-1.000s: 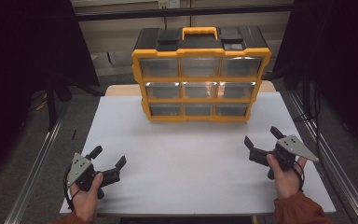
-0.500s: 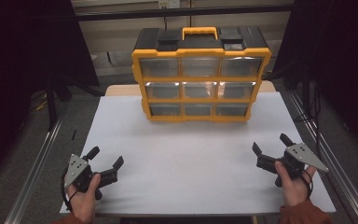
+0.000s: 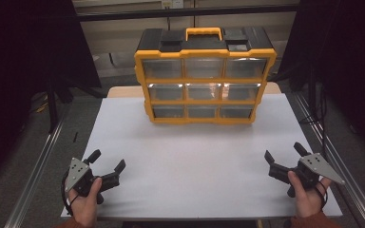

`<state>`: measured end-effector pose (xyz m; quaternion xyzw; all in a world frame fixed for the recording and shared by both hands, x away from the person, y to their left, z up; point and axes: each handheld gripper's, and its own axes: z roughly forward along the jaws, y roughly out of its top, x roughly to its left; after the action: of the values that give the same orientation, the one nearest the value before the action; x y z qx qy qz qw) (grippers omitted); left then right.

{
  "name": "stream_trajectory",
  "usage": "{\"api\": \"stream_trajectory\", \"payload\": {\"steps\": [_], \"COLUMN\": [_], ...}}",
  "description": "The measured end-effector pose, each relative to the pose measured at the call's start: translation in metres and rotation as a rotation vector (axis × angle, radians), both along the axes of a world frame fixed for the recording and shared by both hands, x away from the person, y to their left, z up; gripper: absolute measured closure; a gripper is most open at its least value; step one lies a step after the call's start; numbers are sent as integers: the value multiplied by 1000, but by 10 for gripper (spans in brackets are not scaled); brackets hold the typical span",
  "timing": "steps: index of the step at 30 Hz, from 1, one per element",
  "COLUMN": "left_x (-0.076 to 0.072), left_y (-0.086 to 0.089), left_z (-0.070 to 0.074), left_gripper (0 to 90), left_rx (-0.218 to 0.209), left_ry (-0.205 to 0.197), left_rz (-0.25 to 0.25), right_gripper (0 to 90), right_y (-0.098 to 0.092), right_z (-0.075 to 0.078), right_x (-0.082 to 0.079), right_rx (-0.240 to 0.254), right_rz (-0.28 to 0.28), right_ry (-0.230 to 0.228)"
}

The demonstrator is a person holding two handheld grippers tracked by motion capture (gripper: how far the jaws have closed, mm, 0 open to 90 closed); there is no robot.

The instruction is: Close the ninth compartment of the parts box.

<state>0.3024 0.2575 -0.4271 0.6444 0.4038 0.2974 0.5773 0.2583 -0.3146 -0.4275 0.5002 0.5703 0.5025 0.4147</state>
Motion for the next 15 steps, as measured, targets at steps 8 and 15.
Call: {"api": "stream_trajectory", "payload": {"steps": [8,15], "left_x": [-2,-2], "left_y": [1,1], "left_z": [0,-1], "left_gripper": [14,14], "left_rx": [-10,1], "left_ry": [-2,2], "left_rz": [11,7], "right_gripper": [0,0], "right_y": [-3,-4], "right_z": [-6,-11], "right_x": [-12,-14], "right_rx": [-16,-11], "right_rz": [-44,-44], "right_ry": [7,25]}}
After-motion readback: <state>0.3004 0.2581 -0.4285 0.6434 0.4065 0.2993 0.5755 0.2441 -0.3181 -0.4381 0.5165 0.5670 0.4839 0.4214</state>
